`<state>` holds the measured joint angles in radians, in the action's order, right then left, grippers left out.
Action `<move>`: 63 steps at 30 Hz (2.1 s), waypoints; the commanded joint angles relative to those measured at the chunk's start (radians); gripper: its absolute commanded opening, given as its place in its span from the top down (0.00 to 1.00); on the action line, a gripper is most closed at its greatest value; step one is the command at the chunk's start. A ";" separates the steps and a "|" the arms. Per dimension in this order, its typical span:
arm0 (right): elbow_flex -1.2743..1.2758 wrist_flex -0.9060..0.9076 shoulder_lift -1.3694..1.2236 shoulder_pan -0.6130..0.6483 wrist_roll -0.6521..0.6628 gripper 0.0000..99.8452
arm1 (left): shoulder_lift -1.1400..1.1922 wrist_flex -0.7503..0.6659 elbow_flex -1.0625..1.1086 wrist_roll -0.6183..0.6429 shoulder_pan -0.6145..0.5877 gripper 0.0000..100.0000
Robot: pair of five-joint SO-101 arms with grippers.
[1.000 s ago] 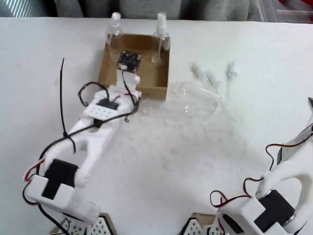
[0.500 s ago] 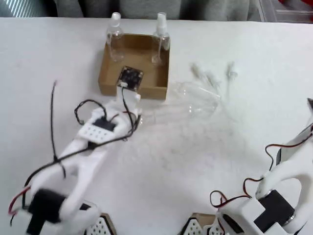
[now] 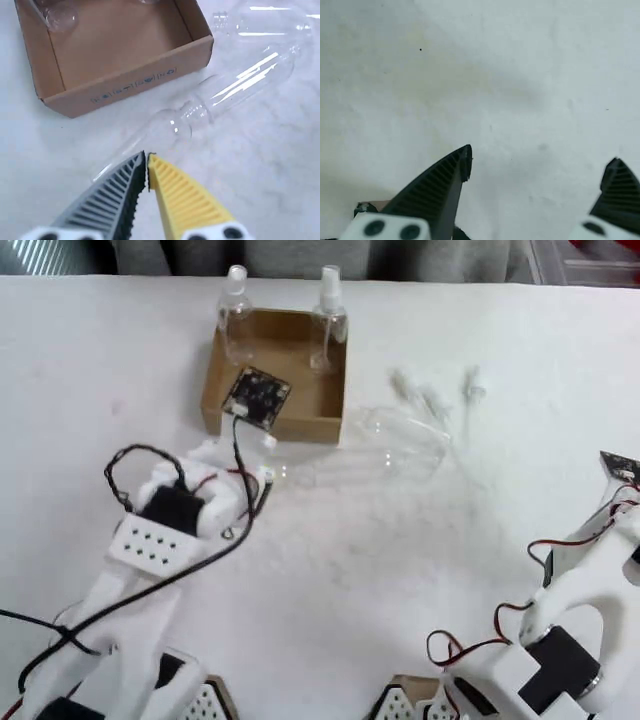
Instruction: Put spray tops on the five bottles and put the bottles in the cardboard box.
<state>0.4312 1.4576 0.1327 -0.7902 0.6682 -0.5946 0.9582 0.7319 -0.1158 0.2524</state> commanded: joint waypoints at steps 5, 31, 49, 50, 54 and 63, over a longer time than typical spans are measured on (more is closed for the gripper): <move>-0.003 -0.013 0.031 -0.021 0.012 0.63 | 0.237 0.213 -0.330 -0.189 0.001 0.95; 0.106 -0.137 0.041 -0.022 0.074 0.63 | 0.817 0.123 -0.727 -0.359 -0.159 0.81; 0.104 -0.139 0.041 -0.005 0.074 0.63 | 0.990 0.061 -0.767 -0.368 -0.145 0.81; 0.106 -0.139 0.041 -0.004 0.074 0.63 | 0.987 0.063 -0.763 -0.368 -0.140 0.81; 0.107 -0.139 0.038 0.005 0.074 0.63 | 0.986 0.126 -0.767 -0.368 -0.111 0.81; 0.109 -0.139 0.033 0.005 0.074 0.63 | 0.986 0.242 -0.767 -0.364 -0.076 0.81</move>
<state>0.5432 1.3303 0.1327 -0.7948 0.7311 0.3859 1.1623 -0.0384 -0.4795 0.1588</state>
